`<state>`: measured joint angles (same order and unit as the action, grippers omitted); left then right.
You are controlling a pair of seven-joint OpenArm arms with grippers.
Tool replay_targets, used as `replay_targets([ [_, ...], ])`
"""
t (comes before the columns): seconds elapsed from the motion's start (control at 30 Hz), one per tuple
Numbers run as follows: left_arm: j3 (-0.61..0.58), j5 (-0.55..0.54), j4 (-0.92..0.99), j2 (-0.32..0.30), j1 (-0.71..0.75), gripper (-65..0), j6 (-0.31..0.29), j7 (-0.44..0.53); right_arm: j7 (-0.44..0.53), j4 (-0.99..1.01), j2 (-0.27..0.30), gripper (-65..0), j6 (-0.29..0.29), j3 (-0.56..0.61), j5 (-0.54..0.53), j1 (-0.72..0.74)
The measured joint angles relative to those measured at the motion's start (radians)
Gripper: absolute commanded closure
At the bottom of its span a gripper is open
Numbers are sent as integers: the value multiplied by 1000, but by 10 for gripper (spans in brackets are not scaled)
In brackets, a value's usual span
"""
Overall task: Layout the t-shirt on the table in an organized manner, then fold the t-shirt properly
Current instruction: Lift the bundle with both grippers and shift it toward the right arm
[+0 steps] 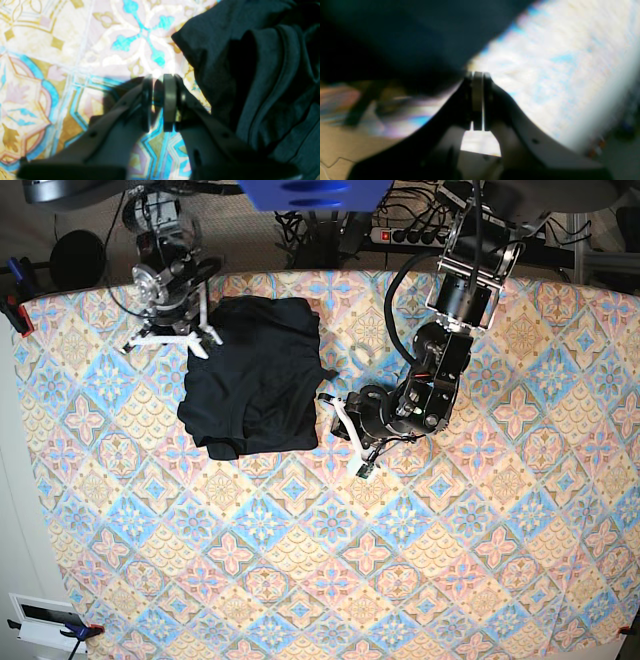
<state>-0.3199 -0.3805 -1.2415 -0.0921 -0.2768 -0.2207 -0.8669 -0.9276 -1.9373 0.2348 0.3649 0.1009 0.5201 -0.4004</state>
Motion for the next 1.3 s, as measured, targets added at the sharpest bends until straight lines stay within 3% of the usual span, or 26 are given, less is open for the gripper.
replay_targets([
  [0.63,2,-4,-3,0,14,-65,0,18,3,-1,-5,0,-19,217,27,-54],
  [0.87,5,-3,-13,0,15,-65,0,13,-74,-5,-3,0,-25,303,46,-45],
  [0.97,4,5,-71,-20,37,-65,4,-11,-106,-5,-56,0,-20,311,48,-25],
  [1.1,4,10,-114,-30,47,-65,3,-11,-73,2,-115,0,-5,348,0,14],
  [1.3,5,10,-118,-47,61,-65,5,-12,-78,4,-110,0,-2,367,4,68],
])
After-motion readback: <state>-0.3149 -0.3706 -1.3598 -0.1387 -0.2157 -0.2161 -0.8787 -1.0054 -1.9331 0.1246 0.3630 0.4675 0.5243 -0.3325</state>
